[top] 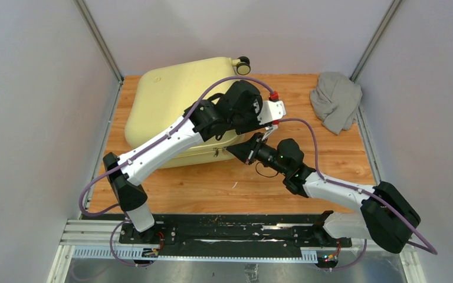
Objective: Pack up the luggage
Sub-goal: Zip the luggage at the center of the board.
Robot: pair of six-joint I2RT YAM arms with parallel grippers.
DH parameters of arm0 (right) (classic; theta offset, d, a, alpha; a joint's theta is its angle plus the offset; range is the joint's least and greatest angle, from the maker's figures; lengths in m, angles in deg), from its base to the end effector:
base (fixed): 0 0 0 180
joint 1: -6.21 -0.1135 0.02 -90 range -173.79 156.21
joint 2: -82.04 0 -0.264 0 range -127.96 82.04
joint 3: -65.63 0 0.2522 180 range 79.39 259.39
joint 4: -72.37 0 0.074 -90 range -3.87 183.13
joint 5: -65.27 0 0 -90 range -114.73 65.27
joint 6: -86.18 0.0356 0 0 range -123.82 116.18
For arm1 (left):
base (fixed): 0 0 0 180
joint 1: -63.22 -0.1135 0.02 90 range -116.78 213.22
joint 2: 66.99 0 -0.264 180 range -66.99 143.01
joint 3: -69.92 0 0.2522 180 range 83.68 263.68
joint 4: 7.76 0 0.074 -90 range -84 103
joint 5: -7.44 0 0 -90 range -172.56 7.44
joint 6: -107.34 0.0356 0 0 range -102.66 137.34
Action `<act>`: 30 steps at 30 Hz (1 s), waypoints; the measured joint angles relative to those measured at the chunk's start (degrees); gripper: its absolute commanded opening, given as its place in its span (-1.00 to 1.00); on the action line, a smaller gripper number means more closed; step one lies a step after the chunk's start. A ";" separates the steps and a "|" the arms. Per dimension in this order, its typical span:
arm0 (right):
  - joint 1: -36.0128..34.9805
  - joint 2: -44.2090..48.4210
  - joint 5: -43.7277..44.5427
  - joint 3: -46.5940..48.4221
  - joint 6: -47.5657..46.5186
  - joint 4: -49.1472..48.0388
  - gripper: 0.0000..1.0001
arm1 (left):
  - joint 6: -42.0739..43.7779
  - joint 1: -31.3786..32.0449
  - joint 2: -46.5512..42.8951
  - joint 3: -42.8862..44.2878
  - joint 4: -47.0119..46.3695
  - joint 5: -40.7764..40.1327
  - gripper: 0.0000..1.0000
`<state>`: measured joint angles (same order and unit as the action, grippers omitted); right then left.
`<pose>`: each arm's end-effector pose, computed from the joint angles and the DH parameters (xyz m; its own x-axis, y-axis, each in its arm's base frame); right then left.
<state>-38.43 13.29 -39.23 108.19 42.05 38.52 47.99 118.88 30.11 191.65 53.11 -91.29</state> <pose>0.1774 0.1877 0.2627 -0.5490 0.4345 -0.7140 -0.6647 0.2910 0.6881 0.2132 -0.3024 0.4160 0.0940 0.7557 -0.6481 0.8127 0.3178 0.4884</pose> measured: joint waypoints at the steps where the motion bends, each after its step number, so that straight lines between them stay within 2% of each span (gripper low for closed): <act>1: -0.15 -0.70 -0.02 0.52 0.07 -0.13 -0.80 | -0.02 -0.02 0.17 0.17 0.09 -0.42 -1.00; 12: -1.77 -3.93 1.11 2.34 -0.11 -0.24 -0.81 | -0.63 -0.02 2.34 2.51 0.02 -1.51 -1.00; 15: -1.86 -2.58 2.51 1.73 -0.50 0.76 -0.75 | -0.39 -0.02 2.23 2.01 -0.87 -1.25 -1.00; 17: -1.66 0.17 3.87 0.37 -0.83 2.47 -0.63 | 0.04 0.24 1.62 0.20 -3.13 -0.42 -1.00; 18: -1.31 1.84 4.59 -0.35 -0.94 3.56 -0.56 | 0.42 0.48 1.01 -1.36 -4.39 0.00 -0.88; 19: -0.72 5.62 5.62 -1.88 -1.20 5.70 -0.49 | 0.72 0.81 0.17 -3.32 -5.70 0.55 -0.57; 20: -0.07 7.19 6.05 -2.54 -1.29 6.43 -0.42 | 0.90 1.07 -0.50 -5.07 -6.47 0.96 0.03; 22: 1.55 11.80 7.65 -4.68 -1.49 9.11 -0.33 | 1.11 1.60 -1.81 -8.02 -7.19 2.21 0.56; 24: 4.04 16.46 9.62 -6.73 -1.79 11.89 -0.30 | 0.79 2.32 -2.47 -9.40 -6.64 3.65 0.93; 25: 4.90 18.01 10.03 -7.28 -1.88 13.66 -0.30 | 0.50 2.69 -2.60 -9.40 -6.73 4.26 0.99; 30: 6.36 22.12 11.96 -9.18 -2.43 23.71 -0.27 | -1.40 0.90 -3.93 -7.04 -8.02 6.54 1.00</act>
<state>-32.07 35.41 -27.28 99.01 39.62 62.23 46.59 119.77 26.18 184.61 45.09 -84.76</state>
